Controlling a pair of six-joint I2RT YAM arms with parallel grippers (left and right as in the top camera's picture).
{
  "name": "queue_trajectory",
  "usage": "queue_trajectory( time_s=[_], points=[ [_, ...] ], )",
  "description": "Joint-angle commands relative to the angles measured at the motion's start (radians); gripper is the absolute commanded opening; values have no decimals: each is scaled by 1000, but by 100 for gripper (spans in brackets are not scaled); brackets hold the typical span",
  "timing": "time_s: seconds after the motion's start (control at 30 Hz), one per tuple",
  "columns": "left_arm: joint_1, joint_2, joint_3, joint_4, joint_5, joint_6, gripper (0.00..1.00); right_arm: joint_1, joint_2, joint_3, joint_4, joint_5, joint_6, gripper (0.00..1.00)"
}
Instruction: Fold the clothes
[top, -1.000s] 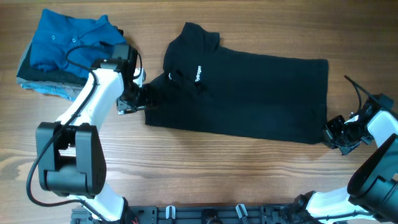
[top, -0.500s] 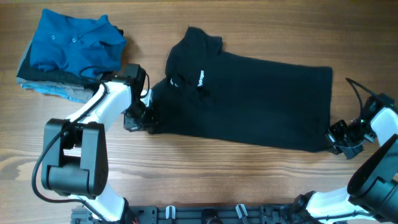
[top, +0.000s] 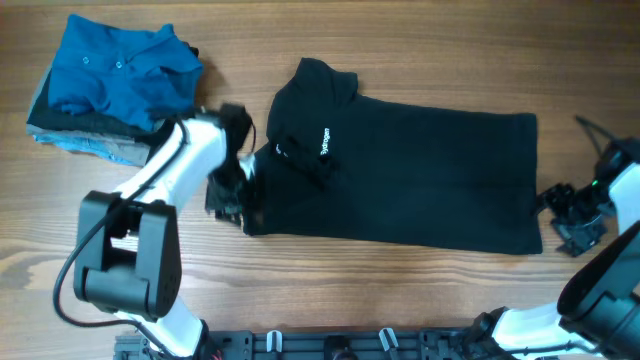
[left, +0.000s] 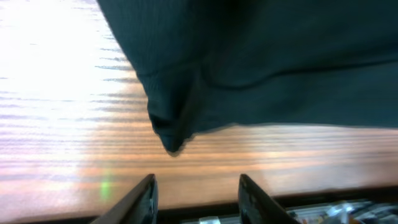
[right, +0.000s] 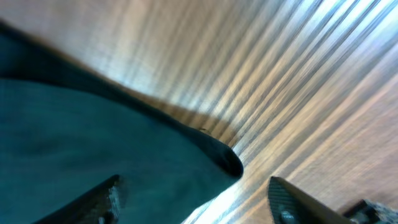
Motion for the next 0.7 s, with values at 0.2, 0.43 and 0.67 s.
queue_trajectory(
  time_s=[0.2, 0.43, 0.67],
  points=[
    [4, 0, 428, 328, 46, 190, 57, -3, -149, 226, 92, -475, -231, 73],
    [-48, 205, 428, 698, -31, 268, 62, -3, -141, 224, 92, -479, -231, 72],
    [-37, 435, 428, 1037, 4, 268, 69, -3, -141, 224, 87, -478, -235, 70]
  ],
)
